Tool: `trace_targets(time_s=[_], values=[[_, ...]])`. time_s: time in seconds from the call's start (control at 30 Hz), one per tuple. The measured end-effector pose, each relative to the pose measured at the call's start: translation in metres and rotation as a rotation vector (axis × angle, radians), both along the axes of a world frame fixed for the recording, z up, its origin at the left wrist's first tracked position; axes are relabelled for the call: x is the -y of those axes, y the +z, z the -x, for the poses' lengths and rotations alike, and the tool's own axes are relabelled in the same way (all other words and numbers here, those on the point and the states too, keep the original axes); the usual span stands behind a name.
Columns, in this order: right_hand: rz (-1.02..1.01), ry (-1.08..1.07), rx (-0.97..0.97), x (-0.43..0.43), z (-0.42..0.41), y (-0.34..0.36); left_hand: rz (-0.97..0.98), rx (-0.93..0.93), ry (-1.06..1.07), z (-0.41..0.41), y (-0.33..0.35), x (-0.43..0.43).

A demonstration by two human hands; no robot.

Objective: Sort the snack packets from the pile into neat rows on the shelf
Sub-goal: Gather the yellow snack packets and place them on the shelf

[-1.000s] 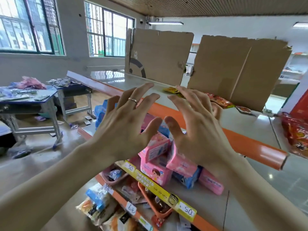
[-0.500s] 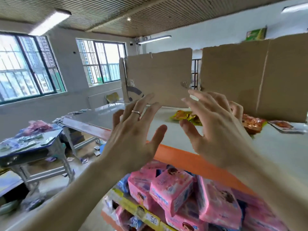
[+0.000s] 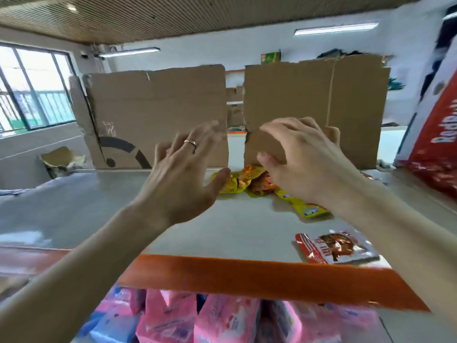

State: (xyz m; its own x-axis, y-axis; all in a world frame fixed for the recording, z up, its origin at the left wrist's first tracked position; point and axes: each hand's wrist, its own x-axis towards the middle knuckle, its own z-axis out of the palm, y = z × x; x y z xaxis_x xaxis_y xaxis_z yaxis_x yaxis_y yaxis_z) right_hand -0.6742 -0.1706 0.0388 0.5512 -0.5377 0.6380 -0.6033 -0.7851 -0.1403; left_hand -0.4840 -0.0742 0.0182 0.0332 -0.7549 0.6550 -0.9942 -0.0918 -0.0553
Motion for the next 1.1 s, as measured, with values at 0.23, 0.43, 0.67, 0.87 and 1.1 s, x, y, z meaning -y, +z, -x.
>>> trace_targets(time_s=[0.23,0.43,0.67,0.87,1.1], values=[[-0.095,-0.066,-0.064,0.015,-0.054,0.026,-0.004,0.067,0.016,-0.043,0.027,0.047],[-0.412,-0.124,-0.278,0.043,-0.094,-0.014,-0.280,-0.344,0.081,-0.081,-0.021,0.086],[-0.328,-0.155,-0.366,0.046,-0.105,-0.043,-0.374,-0.357,0.016,-0.088,-0.033,0.097],[-0.506,-0.137,-0.174,0.049,-0.105,-0.048,-0.337,-0.539,-0.099,-0.083,-0.032,0.099],[-0.603,-0.045,0.019,0.057,-0.100,-0.048,-0.278,-0.639,-0.087,-0.087,-0.029,0.097]])
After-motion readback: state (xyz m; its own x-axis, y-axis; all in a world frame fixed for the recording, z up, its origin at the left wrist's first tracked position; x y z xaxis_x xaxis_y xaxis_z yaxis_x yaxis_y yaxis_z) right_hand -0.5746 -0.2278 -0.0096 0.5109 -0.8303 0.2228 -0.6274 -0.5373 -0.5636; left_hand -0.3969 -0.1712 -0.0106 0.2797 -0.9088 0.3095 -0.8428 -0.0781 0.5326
